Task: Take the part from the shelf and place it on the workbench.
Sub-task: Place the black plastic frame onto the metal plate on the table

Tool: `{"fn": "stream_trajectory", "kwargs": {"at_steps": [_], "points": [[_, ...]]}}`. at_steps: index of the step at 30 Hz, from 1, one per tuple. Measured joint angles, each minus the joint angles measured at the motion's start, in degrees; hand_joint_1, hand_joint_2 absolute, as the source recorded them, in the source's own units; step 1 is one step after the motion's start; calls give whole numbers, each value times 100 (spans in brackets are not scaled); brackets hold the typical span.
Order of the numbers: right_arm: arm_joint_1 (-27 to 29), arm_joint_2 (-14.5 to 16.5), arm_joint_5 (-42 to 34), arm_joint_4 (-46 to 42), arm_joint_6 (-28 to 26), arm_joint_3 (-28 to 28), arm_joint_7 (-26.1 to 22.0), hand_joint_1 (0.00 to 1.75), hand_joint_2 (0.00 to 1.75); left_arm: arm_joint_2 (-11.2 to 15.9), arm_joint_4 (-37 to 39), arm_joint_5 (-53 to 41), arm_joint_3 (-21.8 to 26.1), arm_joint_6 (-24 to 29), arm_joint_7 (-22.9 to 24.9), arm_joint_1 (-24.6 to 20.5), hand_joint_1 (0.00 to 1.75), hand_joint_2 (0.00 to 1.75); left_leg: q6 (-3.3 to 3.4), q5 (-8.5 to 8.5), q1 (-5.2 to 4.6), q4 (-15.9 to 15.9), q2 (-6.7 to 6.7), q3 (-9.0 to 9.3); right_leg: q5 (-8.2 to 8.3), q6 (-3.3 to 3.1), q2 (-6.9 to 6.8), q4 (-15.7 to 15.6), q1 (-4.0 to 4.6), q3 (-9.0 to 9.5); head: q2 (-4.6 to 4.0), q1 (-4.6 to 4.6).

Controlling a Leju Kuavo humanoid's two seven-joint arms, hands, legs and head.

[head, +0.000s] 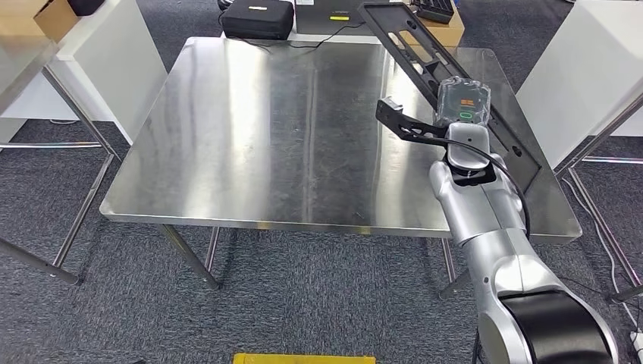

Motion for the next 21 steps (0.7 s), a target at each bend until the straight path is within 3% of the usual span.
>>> {"fn": "stream_trajectory", "kwargs": {"at_steps": [2,3,6,7,8,10,11,13,15,17,18,21], "points": [[-12,1,0,1,-2,1,4,175,175,-5,1,5,2,24,1,0,0,175,86,18,-2,-17,-6,70,-70,33,-12,212,-14,-89,0,15],[-24,4,0,2,-2,3,5,175,175,-4,0,9,7,39,1,-4,0,175,119,10,-2,-21,-11,98,-157,36,-18,484,-24,-249,0,19],[-35,22,0,36,-1,9,-15,175,175,-3,0,28,47,86,6,-6,0,175,176,-70,-28,-20,-31,157,-508,17,-22,1583,-26,-961,0,29],[-34,31,0,60,0,10,-40,175,175,-7,1,38,65,103,9,-4,0,175,181,-105,-39,-19,-44,193,-541,22,-22,1721,-25,-1108,0,32],[-41,42,0,86,0,10,-67,175,175,-11,1,55,80,124,12,-2,0,175,181,-145,-52,-19,-57,244,-463,42,-23,1623,-20,-1139,0,33],[-88,71,0,141,-4,11,-114,175,175,-20,1,85,105,163,14,0,0,175,169,-235,-71,-23,-79,363,-27,75,-28,863,9,-917,0,38],[-123,88,0,170,-10,13,-125,175,175,-28,2,98,119,179,14,-1,0,175,153,-280,-84,-23,-84,421,200,53,-27,454,36,-781,0,28],[-197,140,0,238,-20,20,-144,175,175,-43,3,119,150,193,14,-14,0,175,101,-341,-94,-23,-92,478,423,-68,-25,12,92,-605,0,26],[-235,206,0,294,-23,29,-152,175,175,-46,3,136,180,201,15,-21,0,175,44,-357,-96,4,-95,509,414,-185,-20,-42,97,-530,0,32],[-254,264,0,334,-22,34,-151,175,175,-43,3,140,205,205,14,-18,0,175,-7,-406,-94,197,-77,442,409,-240,-22,-85,53,-418,0,28],[-268,292,0,355,-20,39,-151,175,175,-37,3,139,215,204,13,-20,0,175,-42,-478,-83,436,-64,312,391,-265,-23,-97,32,-355,0,22],[-294,366,0,429,-14,69,-153,175,175,-16,3,139,236,193,9,-20,0,175,-153,-846,-27,1431,-28,-356,295,-313,-16,-100,25,-245,0,5]]}}
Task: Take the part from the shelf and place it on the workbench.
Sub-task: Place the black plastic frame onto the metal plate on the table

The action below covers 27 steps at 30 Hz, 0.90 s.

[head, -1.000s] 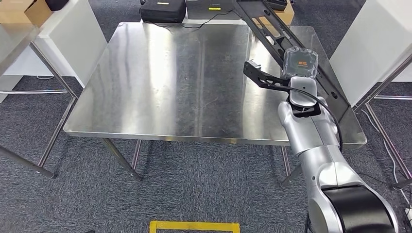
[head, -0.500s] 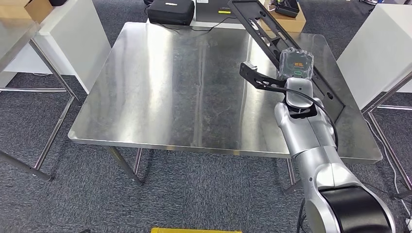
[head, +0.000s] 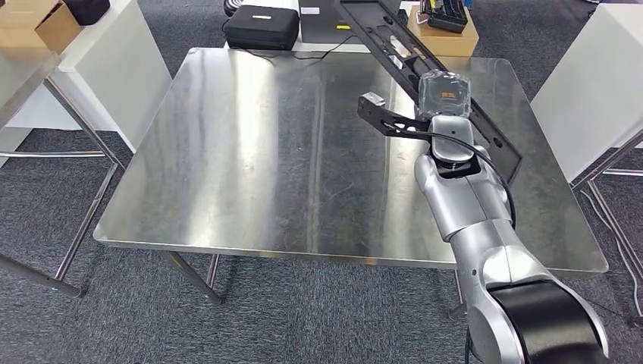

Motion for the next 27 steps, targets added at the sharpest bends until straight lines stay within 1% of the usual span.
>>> {"fn": "stream_trajectory", "kwargs": {"at_steps": [1,2,3,5,6,7,9,10,11,12,13,15,16,17,18,19,20,21,22,23,24,25,26,27], "points": [[5,13,0,28,3,8,-1,175,175,8,0,1,3,-5,0,2,0,175,-26,-62,17,148,8,-168,-40,5,6,1,-2,39,0,-4],[11,20,0,55,5,12,-2,175,175,16,0,1,5,-9,-1,4,0,175,-45,-6,34,98,15,-242,-86,17,11,4,-5,89,0,-9],[15,26,0,80,7,14,-2,175,175,25,0,2,6,-14,-1,5,0,175,-55,183,50,-155,23,-209,-136,34,15,7,-10,150,0,-8],[14,41,0,124,6,19,-3,175,175,41,0,4,8,-18,-2,8,0,175,-51,734,71,-943,34,29,-246,84,16,19,-11,270,0,-5],[6,48,0,140,5,21,-4,175,175,46,0,5,8,-19,-3,9,0,175,-21,899,68,-1245,32,132,-292,115,21,19,-3,306,0,-4],[-3,58,0,152,5,24,-4,175,175,49,0,6,8,-19,-4,10,0,175,19,983,55,-1416,27,202,-330,150,26,15,6,320,0,-3],[-18,71,0,172,5,28,-7,175,175,48,0,7,9,-20,-7,10,0,175,121,953,30,-1478,17,263,-358,224,38,39,24,340,0,-2],[-17,75,0,179,5,29,-7,175,175,45,-1,8,9,-20,-8,10,0,175,163,958,29,-1490,15,305,-370,256,34,90,18,326,0,-1],[-21,75,0,184,4,30,-8,175,175,45,-1,8,9,-21,-8,9,0,175,202,944,35,-1501,14,340,-385,281,28,218,13,274,0,7],[-32,75,0,188,4,31,-8,175,175,47,-2,8,9,-22,-9,7,0,175,237,929,40,-1508,11,376,-435,292,21,441,1,139,0,18],[-39,76,0,193,3,32,-8,175,175,52,-3,8,9,-22,-10,5,0,175,264,905,44,-1515,8,401,-522,297,14,790,-11,-82,0,26],[-35,76,0,216,4,34,-8,175,175,59,-3,8,10,-21,-11,4,0,175,296,847,38,-1512,1,447,-756,299,12,1547,-19,-594,0,42],[-17,75,0,231,5,34,-8,175,175,58,-3,8,10,-20,-11,7,0,175,299,817,35,-1510,-5,479,-839,307,11,1775,-20,-786,0,42],[0,73,0,250,8,35,-12,175,175,57,-2,13,12,-18,-11,9,0,175,296,783,32,-1509,-17,525,-825,329,11,1780,-20,-875,0,45],[11,70,0,271,16,36,-18,175,175,55,-2,22,16,-16,-11,12,0,175,287,743,29,-1508,-30,582,-702,362,10,1567,-20,-858,0,45],[13,70,0,292,28,37,-26,175,175,54,-2,37,24,-14,-11,11,0,175,273,699,26,-1508,-42,645,-480,397,9,1182,-17,-754,0,47],[8,69,0,320,44,44,-34,175,175,48,-2,52,33,-14,-12,11,0,175,256,652,21,-1510,-51,702,-195,419,4,720,-7,-618,0,49],[1,70,0,354,66,60,-38,175,175,44,-1,63,45,-14,-20,9,0,175,232,611,13,-1511,-57,748,6,390,-2,357,7,-505,0,44],[-8,75,0,394,92,86,-37,175,175,40,-1,68,57,-15,-38,5,0,175,202,574,6,-1517,-60,771,152,340,-6,127,30,-417,0,43],[-11,86,0,441,120,129,-26,175,175,36,0,69,68,-17,-66,2,0,175,182,541,-4,-1506,-62,777,231,291,-9,26,37,-373,0,39],[-13,96,0,497,150,182,-8,175,175,36,0,73,80,-20,-99,-2,0,175,190,525,-12,-1497,-61,783,238,262,-7,22,40,-351,0,34],[-14,109,0,557,184,246,18,175,175,35,0,82,90,-16,-122,-5,0,175,206,518,-14,-1492,-57,783,273,269,-2,19,42,-329,0,33],[-12,125,0,619,220,318,46,131,131,32,0,98,101,-1,-127,-5,0,175,233,518,-14,-1484,-49,788,288,287,4,16,37,-328,0,32],[-13,143,0,686,262,399,66,87,87,28,0,122,115,35,-113,-7,0,175,253,524,-8,-1500,-40,797,281,290,13,19,45,-329,0,30]]}}
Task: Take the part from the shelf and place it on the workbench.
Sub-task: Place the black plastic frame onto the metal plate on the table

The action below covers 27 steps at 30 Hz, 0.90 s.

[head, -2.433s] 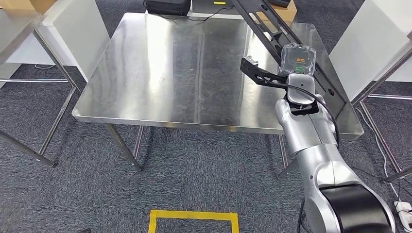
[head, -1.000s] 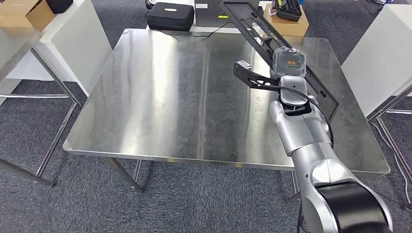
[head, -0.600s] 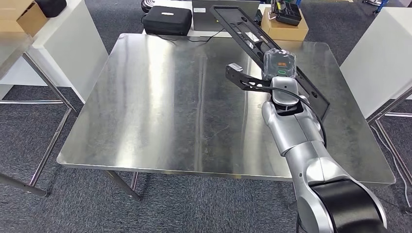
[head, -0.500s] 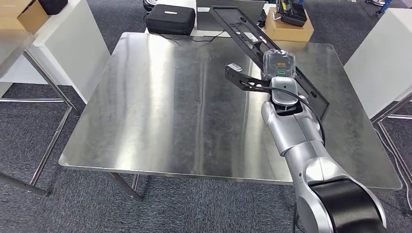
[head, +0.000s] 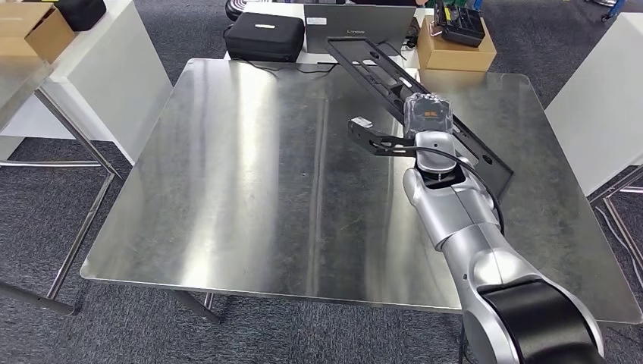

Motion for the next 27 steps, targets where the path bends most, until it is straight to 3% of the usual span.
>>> {"fn": "stream_trajectory", "kwargs": {"at_steps": [2,6,11,15,18,20,27], "points": [[2,57,0,127,87,171,24,0,0,-9,0,84,45,133,66,-13,0,175,-7,-15,8,-47,25,24,-12,-17,25,-1,10,-5,0,0],[18,229,0,360,212,544,30,0,0,-35,0,314,232,646,304,-57,0,0,-30,-40,13,-114,55,66,-37,-57,53,-1,17,-8,0,-2],[34,500,0,525,333,800,33,0,0,-103,0,417,395,948,746,-74,0,0,-104,-35,29,-124,68,74,-38,-69,59,3,35,-7,0,-2],[33,553,0,546,357,833,32,0,0,-120,0,444,427,975,787,-80,0,0,-117,-31,30,-125,68,75,-36,-73,59,3,37,-7,0,-1],[-13,888,0,662,448,969,-56,0,0,-232,0,644,655,1243,873,-112,0,0,-147,-22,26,-123,67,79,-28,-88,56,5,34,2,0,1],[-57,1079,-3,723,462,1008,-144,0,0,-298,0,759,786,1413,840,-129,0,0,-151,-21,19,-121,67,85,-28,-89,55,5,28,11,0,2],[-68,1262,-95,738,616,1008,-362,0,0,-367,0,869,934,1491,747,-144,0,0,-149,-23,5,-120,67,94,-28,-88,54,3,14,21,0,2]]}}
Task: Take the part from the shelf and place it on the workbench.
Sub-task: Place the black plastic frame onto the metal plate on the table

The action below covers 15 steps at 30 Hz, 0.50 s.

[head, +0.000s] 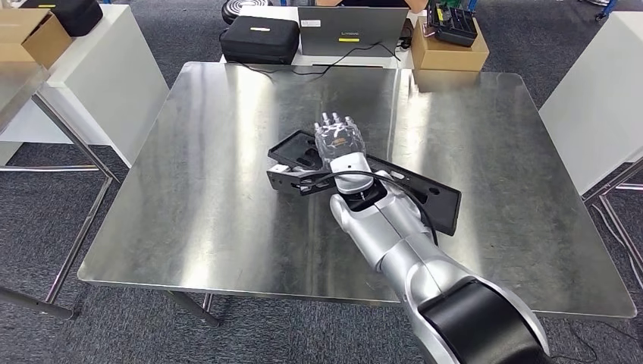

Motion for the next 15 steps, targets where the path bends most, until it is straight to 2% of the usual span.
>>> {"fn": "stream_trajectory", "kwargs": {"at_steps": [4,7,9,12,14,15], "points": [[-4,20,-334,-5,383,2,-125,0,0,-9,0,25,49,-9,-21,-5,0,0,1,-1,-5,0,-1,1,0,0,0,0,-5,2,0,-1],[-11,26,-1356,-56,513,104,-340,0,0,-10,0,76,80,-13,-46,-7,0,0,1,-1,-5,0,-1,1,1,1,1,0,-6,2,0,1],[-34,27,-2356,-156,62,245,-630,0,0,-17,0,132,99,-9,-100,-8,0,0,1,0,-5,1,-1,2,1,1,1,0,-6,2,0,1],[-32,28,-3410,-409,-984,370,-1266,0,0,-55,0,210,120,-7,-261,-9,0,0,1,0,-3,1,-4,4,1,1,-2,0,-4,3,0,1],[285,23,-4164,-966,-2009,324,-2264,0,0,-100,0,268,141,2,-422,-7,0,0,4,-5,-4,5,-5,6,2,4,-3,-6,-9,9,0,0],[563,17,-4525,-1399,-2474,262,-2830,0,0,-121,0,292,150,16,-482,-7,0,0,26,-8,-11,9,-10,11,5,10,-4,-18,-18,20,0,-1]]}}
